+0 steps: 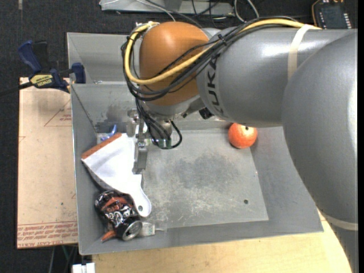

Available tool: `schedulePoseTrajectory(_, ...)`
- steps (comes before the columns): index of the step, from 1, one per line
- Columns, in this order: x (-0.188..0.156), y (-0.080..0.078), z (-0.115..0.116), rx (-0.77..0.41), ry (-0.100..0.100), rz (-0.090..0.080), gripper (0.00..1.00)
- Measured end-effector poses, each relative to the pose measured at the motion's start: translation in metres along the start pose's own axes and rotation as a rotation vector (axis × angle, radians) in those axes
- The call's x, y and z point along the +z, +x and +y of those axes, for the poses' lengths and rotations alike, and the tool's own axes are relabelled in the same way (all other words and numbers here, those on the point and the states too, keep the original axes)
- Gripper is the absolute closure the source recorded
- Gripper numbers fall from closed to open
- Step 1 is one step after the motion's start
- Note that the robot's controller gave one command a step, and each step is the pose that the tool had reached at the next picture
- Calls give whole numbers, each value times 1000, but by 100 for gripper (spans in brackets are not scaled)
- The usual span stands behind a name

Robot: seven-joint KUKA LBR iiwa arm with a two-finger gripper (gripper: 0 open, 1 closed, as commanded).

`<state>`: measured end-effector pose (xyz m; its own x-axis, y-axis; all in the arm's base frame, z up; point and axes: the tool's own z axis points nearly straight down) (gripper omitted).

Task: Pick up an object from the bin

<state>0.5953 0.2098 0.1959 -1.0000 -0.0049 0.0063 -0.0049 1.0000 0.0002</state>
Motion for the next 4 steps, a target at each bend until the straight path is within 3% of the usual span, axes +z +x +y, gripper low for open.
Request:
schedulePoseTrajectory(1,-5,-2,-1,5,-1,-7,0)
schedulePoseTrajectory(2,121,47,19,86,-2,-23,0)
schedulePoseTrajectory(3,76,61,36,41,-7,-22,0)
schedulePoseTrajectory(4,92,100,42,8,-7,-39,0)
